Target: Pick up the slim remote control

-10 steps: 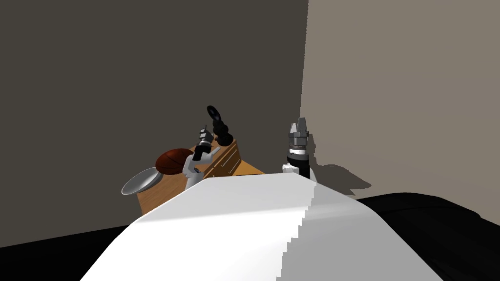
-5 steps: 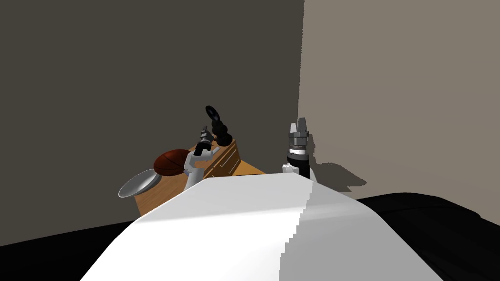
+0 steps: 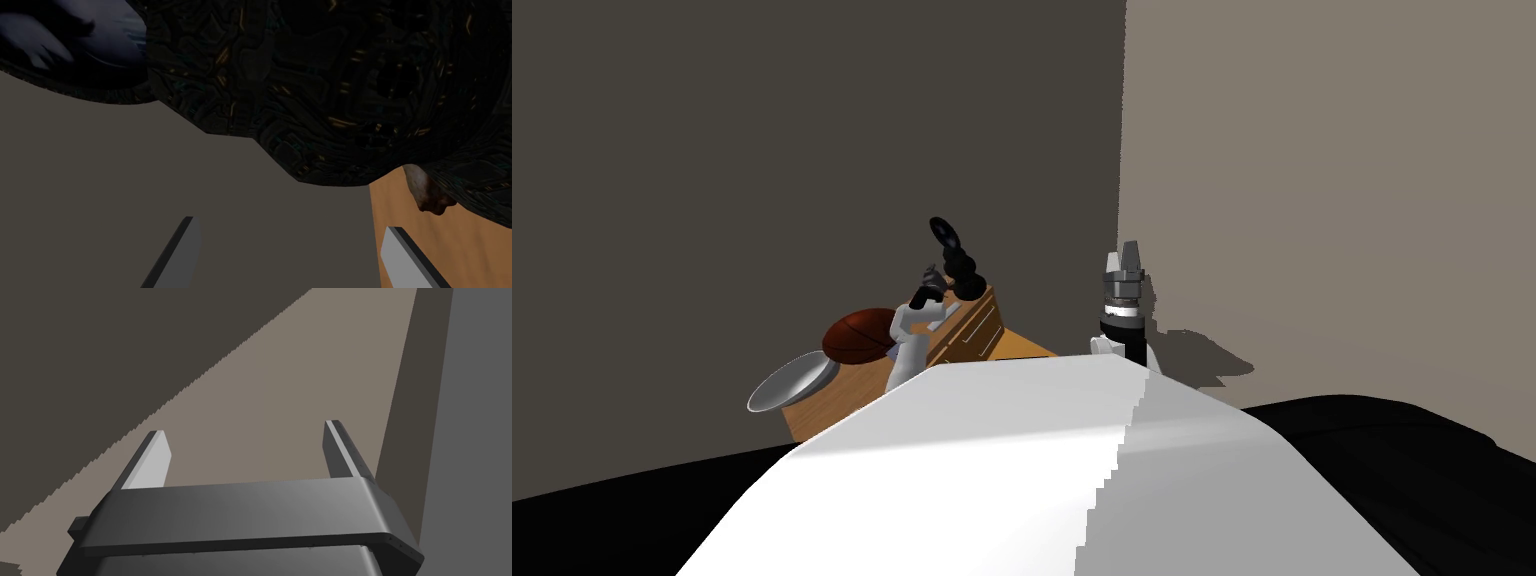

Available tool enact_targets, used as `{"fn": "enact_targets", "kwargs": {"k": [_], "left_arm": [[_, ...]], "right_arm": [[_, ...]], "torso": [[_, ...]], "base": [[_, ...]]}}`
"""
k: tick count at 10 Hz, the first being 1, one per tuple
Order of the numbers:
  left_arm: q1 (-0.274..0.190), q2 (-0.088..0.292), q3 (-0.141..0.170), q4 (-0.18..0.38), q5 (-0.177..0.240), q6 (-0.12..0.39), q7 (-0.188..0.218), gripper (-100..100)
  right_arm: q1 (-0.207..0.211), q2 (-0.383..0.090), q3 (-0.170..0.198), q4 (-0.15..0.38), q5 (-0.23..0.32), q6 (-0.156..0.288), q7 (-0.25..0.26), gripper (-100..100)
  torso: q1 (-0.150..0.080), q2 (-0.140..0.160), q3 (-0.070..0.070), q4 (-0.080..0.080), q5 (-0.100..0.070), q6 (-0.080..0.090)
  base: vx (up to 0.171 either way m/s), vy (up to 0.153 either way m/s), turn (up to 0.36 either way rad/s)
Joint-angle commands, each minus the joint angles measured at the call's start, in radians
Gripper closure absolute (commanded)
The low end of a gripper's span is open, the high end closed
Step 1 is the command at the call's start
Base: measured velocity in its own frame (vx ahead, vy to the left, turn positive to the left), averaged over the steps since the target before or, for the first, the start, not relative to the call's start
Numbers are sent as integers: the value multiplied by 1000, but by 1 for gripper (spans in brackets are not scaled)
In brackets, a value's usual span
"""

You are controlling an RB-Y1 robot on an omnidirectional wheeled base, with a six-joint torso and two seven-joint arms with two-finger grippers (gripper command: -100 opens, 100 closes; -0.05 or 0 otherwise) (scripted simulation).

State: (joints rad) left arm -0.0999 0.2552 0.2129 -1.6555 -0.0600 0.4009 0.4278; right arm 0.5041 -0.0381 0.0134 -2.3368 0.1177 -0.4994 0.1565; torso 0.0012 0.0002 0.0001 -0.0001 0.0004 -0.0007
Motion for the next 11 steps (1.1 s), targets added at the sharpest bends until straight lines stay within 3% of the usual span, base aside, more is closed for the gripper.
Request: {"fn": "enact_targets", "kwargs": {"k": [1,2,4,5,6,7,9,10,11], "left_arm": [[-6,1,2,18,0,29,3,-100],[-48,13,18,64,6,66,24,-100],[-48,13,18,78,6,94,24,-100],[-90,24,35,130,12,131,44,-100],[-90,24,35,139,12,157,44,-100],[-130,35,52,175,18,186,65,-100],[-131,35,52,200,18,223,65,-100],[-171,46,68,246,24,259,85,-100],[-171,46,68,261,24,285,85,-100]], "right_arm": [[0,0,0,0,0,0,0,0],[0,0,0,0,0,0,0,0],[0,0,0,0,0,0,0,0],[0,0,0,0,0,0,0,0],[0,0,0,0,0,0,0,0],[0,0,0,0,0,0,0,0],[0,0,0,0,0,0,0,0],[0,0,0,0,0,0,0,0],[0,0,0,0,0,0,0,0]], "torso": [[0,0,0,0,0,0],[0,0,0,0,0,0],[0,0,0,0,0,0],[0,0,0,0,0,0],[0,0,0,0,0,0],[0,0,0,0,0,0],[1,0,0,0,0,0],[0,0,0,0,0,0],[0,0,0,0,0,0]], "base": [[-2,6,9],[-5,9,-58],[-4,12,-20],[-4,15,-52],[-3,17,-42],[-1,21,-66],[-2,19,-8],[-5,17,-50],[-2,24,-43]]}}
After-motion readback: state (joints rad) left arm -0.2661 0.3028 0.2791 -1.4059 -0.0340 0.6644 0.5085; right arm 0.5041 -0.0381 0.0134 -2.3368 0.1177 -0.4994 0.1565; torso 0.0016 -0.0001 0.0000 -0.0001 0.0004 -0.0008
